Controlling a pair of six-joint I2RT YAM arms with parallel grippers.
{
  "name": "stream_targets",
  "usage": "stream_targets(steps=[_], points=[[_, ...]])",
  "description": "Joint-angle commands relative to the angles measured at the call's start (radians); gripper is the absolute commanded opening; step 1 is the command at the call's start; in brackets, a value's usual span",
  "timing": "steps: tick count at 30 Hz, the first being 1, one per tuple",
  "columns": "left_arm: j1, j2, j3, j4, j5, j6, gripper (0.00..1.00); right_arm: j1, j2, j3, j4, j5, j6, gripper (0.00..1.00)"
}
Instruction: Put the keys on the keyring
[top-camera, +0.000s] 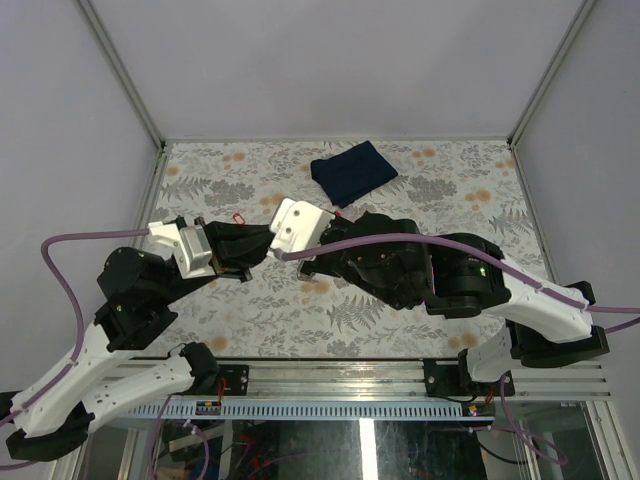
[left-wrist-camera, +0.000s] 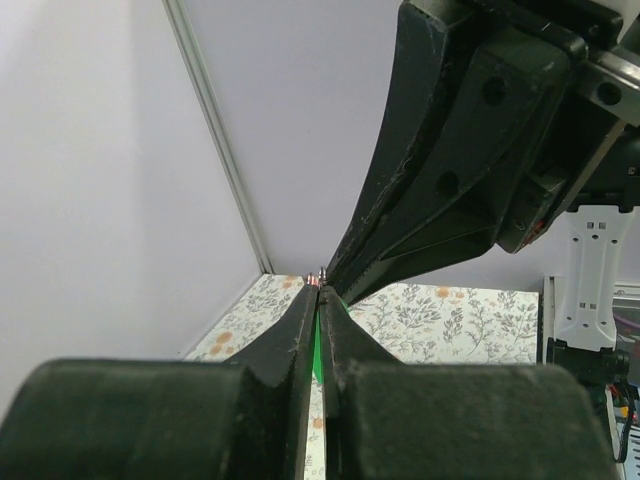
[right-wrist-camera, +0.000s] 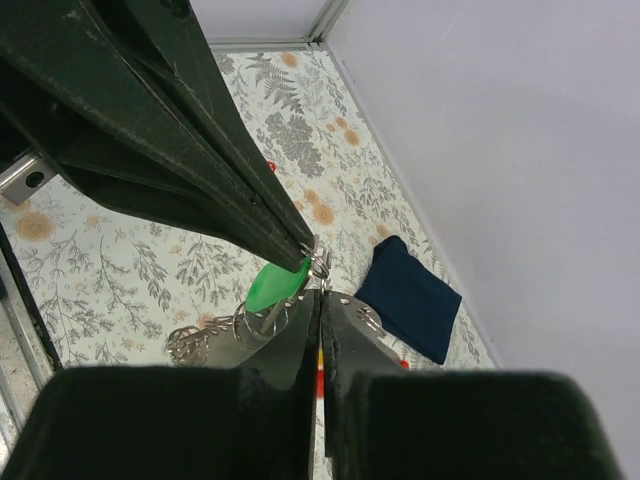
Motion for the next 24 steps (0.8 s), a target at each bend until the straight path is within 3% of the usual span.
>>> stream_targets(steps=[1, 24], points=[[0.005, 0.007, 0.014, 0.026, -0.041, 0.015, 0.00, -0.005, -0.029, -0.002, 0.074, -0.013, -0.013, 0.00], [0.005, 0.006, 0.013, -0.003, -0.020, -0.001, 0.00, -0.005, -0.108, -0.123, 0.228, 0.034, -0.044, 0.00]])
